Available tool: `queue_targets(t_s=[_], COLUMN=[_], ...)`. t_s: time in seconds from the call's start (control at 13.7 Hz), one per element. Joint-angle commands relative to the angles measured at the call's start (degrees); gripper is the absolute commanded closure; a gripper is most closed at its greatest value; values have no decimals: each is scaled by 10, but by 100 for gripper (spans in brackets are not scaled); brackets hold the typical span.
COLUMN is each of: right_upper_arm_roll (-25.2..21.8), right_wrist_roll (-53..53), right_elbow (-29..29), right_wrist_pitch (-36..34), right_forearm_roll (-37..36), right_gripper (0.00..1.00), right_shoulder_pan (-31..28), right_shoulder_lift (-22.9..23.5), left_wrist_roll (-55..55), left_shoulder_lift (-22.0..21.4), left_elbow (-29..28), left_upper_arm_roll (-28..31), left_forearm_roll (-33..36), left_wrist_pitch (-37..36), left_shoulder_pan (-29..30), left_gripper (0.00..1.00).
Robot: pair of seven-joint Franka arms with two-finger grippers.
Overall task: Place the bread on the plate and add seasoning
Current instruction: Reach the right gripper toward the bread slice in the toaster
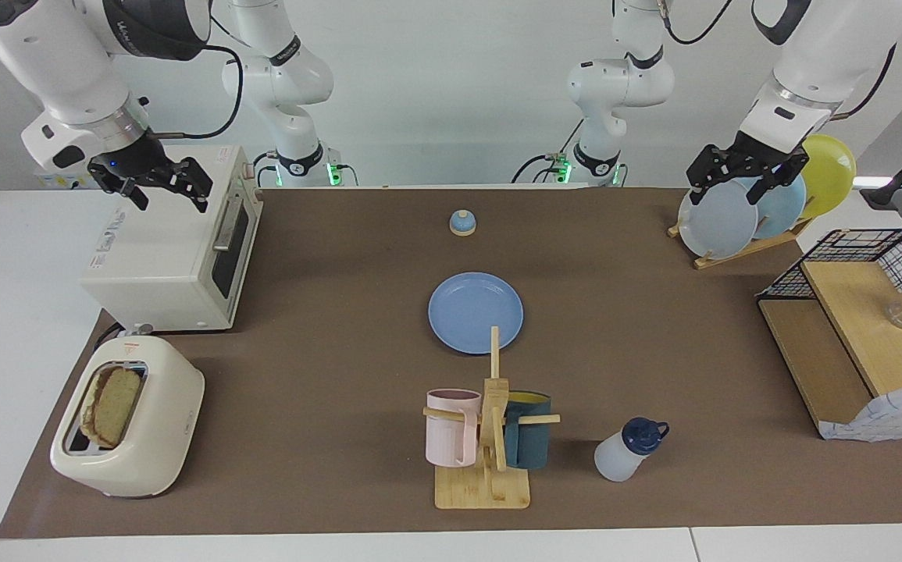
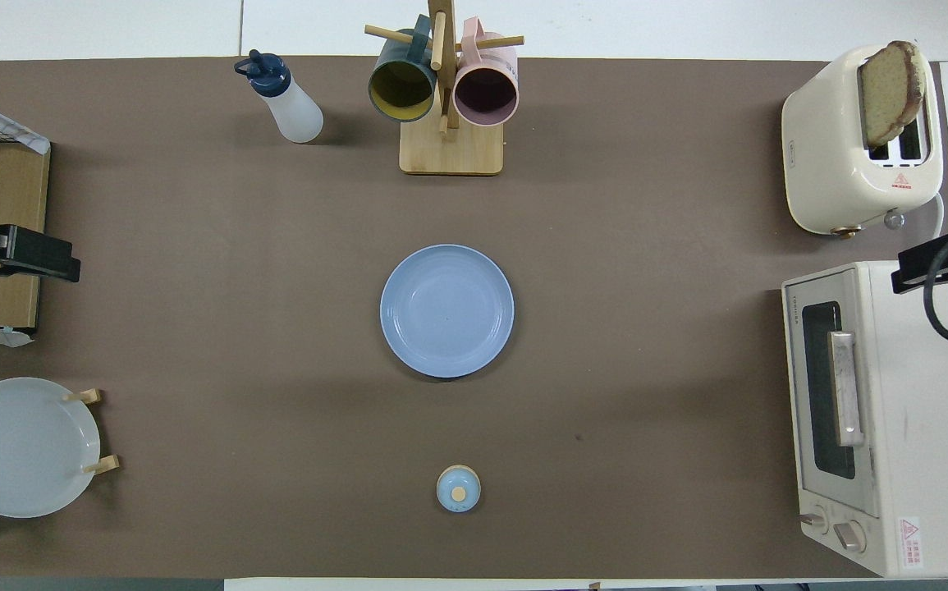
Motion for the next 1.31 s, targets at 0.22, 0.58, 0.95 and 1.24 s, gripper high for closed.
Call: queue_targets(t_s=[0.22,0.58,0.95,1.24], right_upper_arm_roll=[1,0,1,1], right_wrist_roll=[-4,-3,-40,-42], right_elbow=[-11,-45,-85,-56], right_wrist_pitch=[13,224,452,556], right_forearm_roll=[10,24,26,22], right_gripper=[0,0,0,0], right_shoulder_pan=[-7,-10,-38,-52], right_shoulder_lift=[-10,-5,57,134], left_wrist_roll=[5,-2,3,-14], left_shoulder_lift=[-5,-9,-41,-49], left_elbow=[-5,-11,-97,-166], left_upper_arm_roll=[2,1,-2,-2], left_forearm_roll=[-2,0,0,0], left_wrist_pitch=[2,14,137,318], left_shoulder_pan=[-3,-20,-29,-83], left_gripper=[0,0,0,0])
